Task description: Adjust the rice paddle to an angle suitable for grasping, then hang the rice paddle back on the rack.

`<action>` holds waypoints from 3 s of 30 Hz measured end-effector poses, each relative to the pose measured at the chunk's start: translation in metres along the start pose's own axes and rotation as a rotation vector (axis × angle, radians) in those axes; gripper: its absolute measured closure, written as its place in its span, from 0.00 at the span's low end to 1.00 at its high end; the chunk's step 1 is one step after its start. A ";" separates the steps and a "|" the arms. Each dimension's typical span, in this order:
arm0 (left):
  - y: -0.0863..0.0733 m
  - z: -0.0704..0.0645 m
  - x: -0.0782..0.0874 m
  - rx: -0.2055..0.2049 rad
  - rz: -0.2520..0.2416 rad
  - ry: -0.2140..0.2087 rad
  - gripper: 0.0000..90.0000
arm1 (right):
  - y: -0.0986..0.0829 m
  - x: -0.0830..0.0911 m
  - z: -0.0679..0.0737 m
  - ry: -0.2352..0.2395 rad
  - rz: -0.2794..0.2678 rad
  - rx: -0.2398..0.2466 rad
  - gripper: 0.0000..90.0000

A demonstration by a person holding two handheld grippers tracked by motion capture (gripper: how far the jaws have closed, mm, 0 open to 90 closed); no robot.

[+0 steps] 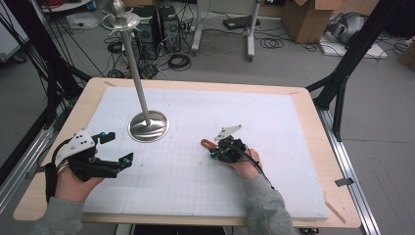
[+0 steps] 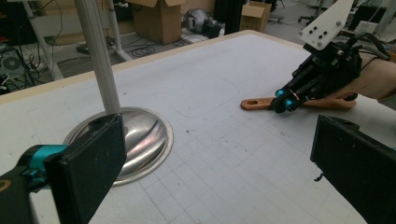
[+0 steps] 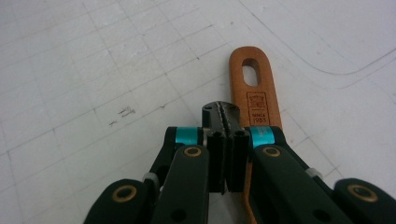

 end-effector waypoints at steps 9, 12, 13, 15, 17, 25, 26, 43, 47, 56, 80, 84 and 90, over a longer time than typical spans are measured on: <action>0.002 0.002 0.003 -0.001 -0.008 0.005 0.04 | 0.005 0.010 -0.001 0.019 -0.068 -0.025 0.90; 0.001 0.002 0.002 0.002 -0.002 0.005 0.04 | 0.005 0.015 -0.002 0.011 -0.064 -0.028 0.72; 0.001 0.001 0.001 0.003 0.000 -0.001 0.04 | 0.005 0.016 -0.003 0.006 -0.066 -0.029 0.68; 0.002 0.001 0.001 -0.002 0.002 -0.003 0.05 | 0.006 0.020 -0.005 -0.005 -0.080 -0.030 0.61; 0.002 0.001 0.000 0.003 0.003 -0.005 0.04 | 0.007 0.025 -0.006 -0.008 -0.094 -0.034 0.55; 0.003 0.001 -0.008 0.003 0.007 -0.019 0.04 | 0.005 0.039 -0.011 -0.013 -0.089 0.019 0.21; 0.003 0.001 -0.009 0.002 0.010 -0.022 0.04 | 0.004 0.040 -0.011 -0.010 -0.086 0.019 0.19; 0.004 -0.004 -0.019 0.000 0.023 -0.045 0.04 | -0.004 0.052 -0.015 0.007 -0.078 0.024 0.10; 0.003 -0.004 -0.019 0.010 0.022 -0.052 0.04 | -0.004 0.049 -0.017 -0.003 -0.070 0.012 0.10; 0.000 -0.007 -0.017 0.005 0.031 -0.051 0.04 | -0.005 0.038 -0.017 0.002 -0.030 0.023 0.04; -0.004 -0.012 -0.007 0.025 0.026 -0.094 0.04 | -0.005 0.020 -0.027 0.001 0.024 0.015 0.20; -0.005 -0.011 -0.005 0.028 0.029 -0.090 0.04 | -0.007 0.017 -0.028 0.002 0.044 0.012 0.24; -0.008 -0.009 -0.001 0.029 0.034 -0.075 0.04 | -0.006 0.015 -0.029 -0.001 0.067 0.021 0.31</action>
Point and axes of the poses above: each handheld gripper's, and its own axes: x roughly backward along the jaws, y roughly out of its top, z roughly to its left, the point moved 6 cm from there along -x, roughly forward along the jaws, and after that the axes turned 6 degrees about x, right-handed, at the moved point
